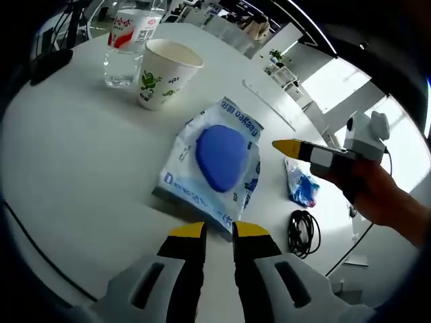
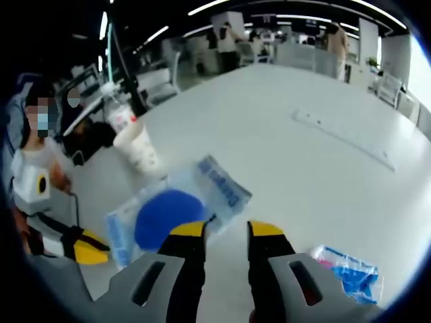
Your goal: Arrange the tabletop items into an orderly group along one side of the table until the central work area is clear of visible clutter.
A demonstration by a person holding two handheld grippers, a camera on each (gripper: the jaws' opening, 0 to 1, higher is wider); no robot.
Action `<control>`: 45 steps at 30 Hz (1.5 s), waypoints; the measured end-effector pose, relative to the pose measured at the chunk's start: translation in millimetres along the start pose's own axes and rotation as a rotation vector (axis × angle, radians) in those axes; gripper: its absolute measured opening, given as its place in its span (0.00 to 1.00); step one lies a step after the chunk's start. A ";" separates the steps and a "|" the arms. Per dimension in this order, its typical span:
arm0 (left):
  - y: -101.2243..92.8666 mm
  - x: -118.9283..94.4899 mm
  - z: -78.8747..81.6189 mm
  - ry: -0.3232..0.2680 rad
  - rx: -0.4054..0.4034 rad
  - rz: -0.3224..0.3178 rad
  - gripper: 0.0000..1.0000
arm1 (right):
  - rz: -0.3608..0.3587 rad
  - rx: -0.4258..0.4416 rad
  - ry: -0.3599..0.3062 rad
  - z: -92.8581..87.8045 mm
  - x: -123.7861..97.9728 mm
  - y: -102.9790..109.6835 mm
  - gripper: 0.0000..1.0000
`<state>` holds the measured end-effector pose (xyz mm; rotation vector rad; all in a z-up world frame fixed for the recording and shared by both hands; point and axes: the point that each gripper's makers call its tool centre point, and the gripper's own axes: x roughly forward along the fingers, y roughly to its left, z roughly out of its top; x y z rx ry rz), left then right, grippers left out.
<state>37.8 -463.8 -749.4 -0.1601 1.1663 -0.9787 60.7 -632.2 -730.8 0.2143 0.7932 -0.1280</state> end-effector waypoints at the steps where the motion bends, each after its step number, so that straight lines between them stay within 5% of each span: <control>1: 0.2 0.1 0.4 0.000 -0.001 0.002 0.12 | 0.000 -0.002 0.002 1.3 1.4 0.5 0.23; 17: 4.5 5.9 1.6 0.003 -0.040 -0.004 0.07 | -0.001 -0.049 0.031 21.3 25.8 2.0 0.28; 31: 6.6 9.3 1.2 -0.001 -0.071 -0.006 0.05 | 0.020 -0.052 0.055 17.2 42.1 -3.1 0.27; 36: 5.1 11.0 -1.0 0.010 -0.046 -0.004 0.01 | -0.001 -0.100 0.068 14.6 36.0 -9.2 0.09; 45: 3.7 12.9 -0.8 0.016 -0.038 -0.010 0.00 | 0.030 -0.139 0.082 3.1 27.6 -2.9 0.00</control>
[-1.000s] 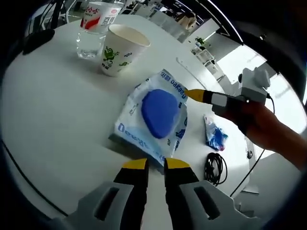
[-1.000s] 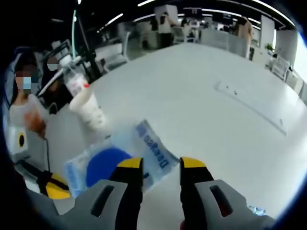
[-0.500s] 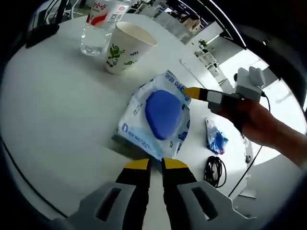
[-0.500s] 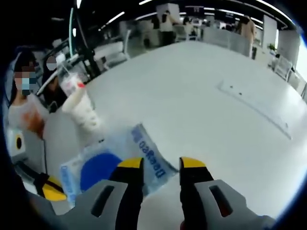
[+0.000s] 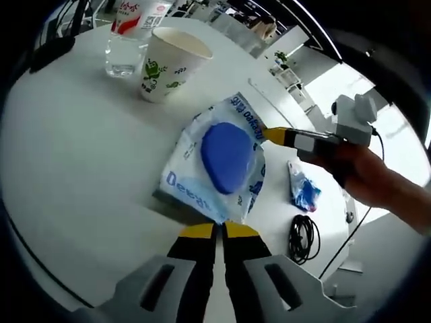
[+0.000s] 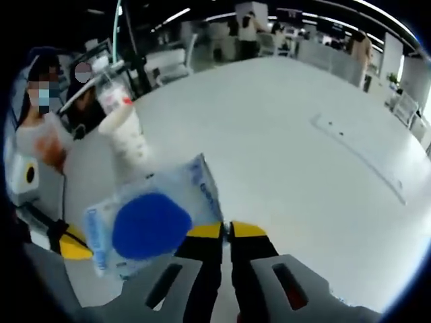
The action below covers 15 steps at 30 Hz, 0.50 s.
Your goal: Arrange the tabletop items into an orderly group along one side of the table until the central work area is clear of visible clutter.
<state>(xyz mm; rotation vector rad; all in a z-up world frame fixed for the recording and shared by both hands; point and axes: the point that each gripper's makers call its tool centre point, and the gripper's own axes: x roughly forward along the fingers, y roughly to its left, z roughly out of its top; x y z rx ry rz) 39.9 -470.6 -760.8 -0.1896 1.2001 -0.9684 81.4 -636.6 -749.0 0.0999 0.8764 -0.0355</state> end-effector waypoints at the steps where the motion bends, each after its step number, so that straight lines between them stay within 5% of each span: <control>1: 0.0 -0.1 0.1 0.000 0.000 -0.001 0.00 | -0.003 0.003 0.000 -1.5 -1.2 -0.3 0.00; 15: -0.5 -1.9 2.3 0.008 0.048 -0.004 0.00 | -0.045 0.049 0.005 -23.4 -21.8 -7.9 0.00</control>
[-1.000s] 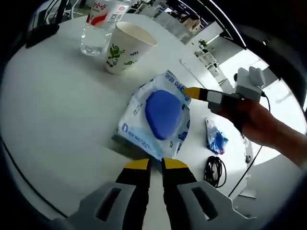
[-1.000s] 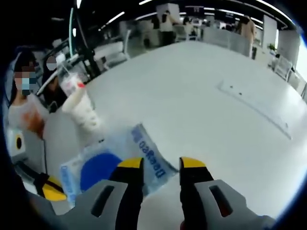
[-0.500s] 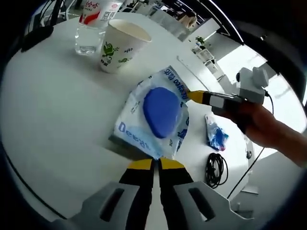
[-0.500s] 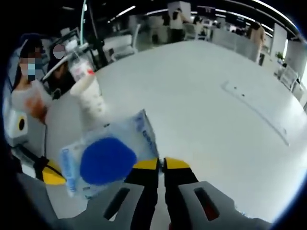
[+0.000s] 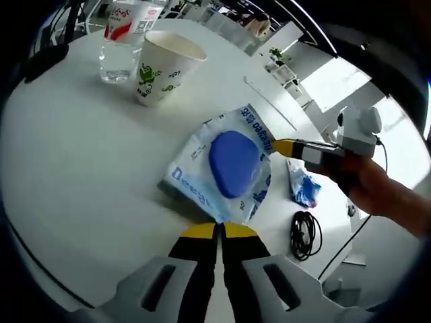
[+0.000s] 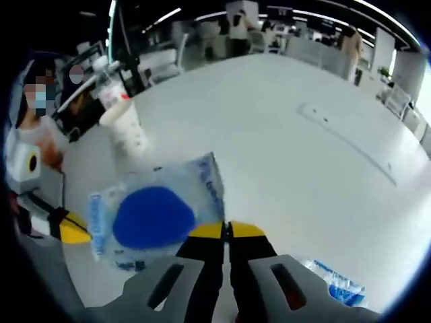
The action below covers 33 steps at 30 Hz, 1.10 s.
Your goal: Arrange the tabletop items into an orderly group along one side of the table until the central work area is clear of visible clutter.
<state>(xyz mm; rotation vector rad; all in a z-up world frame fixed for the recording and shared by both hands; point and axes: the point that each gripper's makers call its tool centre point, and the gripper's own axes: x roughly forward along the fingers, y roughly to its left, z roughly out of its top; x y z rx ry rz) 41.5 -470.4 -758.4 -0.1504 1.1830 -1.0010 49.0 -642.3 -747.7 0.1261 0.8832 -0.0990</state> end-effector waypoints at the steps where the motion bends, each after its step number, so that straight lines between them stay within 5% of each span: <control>1: 0.5 -0.1 0.5 0.002 0.007 0.004 0.00 | -0.001 0.004 -0.001 -1.5 -2.1 0.0 0.00; 14: -1.5 5.3 19.9 0.024 0.116 0.010 0.00 | -0.052 0.083 -0.026 -22.9 -27.9 -10.5 0.00; 33: 9.8 18.9 87.1 -0.031 0.205 0.065 0.00 | -0.065 0.187 -0.097 -36.0 -54.9 0.3 0.00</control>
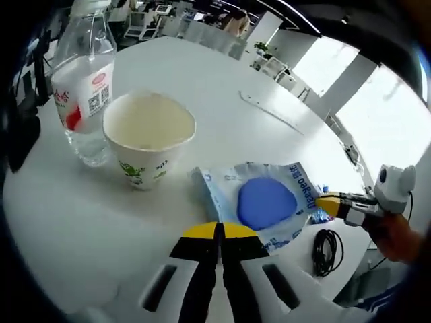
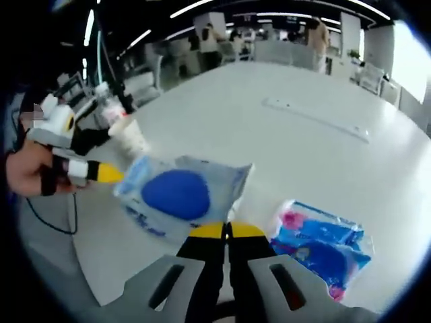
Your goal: Arrange the tabletop items into an orderly group along one side of the table until the central work area is clear of visible clutter.
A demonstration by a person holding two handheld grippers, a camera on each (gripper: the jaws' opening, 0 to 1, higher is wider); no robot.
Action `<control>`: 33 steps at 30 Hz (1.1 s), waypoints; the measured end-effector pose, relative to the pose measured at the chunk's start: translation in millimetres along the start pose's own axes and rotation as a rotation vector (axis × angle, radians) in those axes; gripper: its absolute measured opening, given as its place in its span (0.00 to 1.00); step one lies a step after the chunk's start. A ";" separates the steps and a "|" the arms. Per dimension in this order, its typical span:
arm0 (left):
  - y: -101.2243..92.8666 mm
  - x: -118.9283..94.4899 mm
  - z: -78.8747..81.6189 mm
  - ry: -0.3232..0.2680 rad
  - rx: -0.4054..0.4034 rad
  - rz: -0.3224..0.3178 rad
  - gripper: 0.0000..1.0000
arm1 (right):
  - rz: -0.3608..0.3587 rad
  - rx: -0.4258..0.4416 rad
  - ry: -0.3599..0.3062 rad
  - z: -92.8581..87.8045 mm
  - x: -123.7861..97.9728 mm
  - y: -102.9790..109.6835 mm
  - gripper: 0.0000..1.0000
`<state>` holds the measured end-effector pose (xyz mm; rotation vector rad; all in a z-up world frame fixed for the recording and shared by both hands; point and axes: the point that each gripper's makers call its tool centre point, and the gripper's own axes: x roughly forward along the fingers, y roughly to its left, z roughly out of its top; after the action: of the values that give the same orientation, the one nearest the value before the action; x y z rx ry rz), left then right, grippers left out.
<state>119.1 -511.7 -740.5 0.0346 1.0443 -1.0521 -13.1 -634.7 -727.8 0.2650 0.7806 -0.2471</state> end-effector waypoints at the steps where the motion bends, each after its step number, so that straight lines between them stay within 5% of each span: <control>1: 1.2 1.6 4.0 -0.004 0.005 0.004 0.00 | 0.000 -0.001 -0.001 -0.1 0.0 0.9 0.00; 14: 13.6 13.1 27.9 -0.018 0.044 0.047 0.00 | 0.012 0.049 -0.001 -12.4 12.5 17.5 0.00; 33: 18.3 9.2 23.6 -0.017 0.007 0.075 0.00 | 0.019 0.106 -0.014 -9.7 18.4 10.2 0.01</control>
<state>149.2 -519.4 -742.1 0.0698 1.0170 -0.9870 -3.7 -624.2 -746.2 0.3702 0.7523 -0.2729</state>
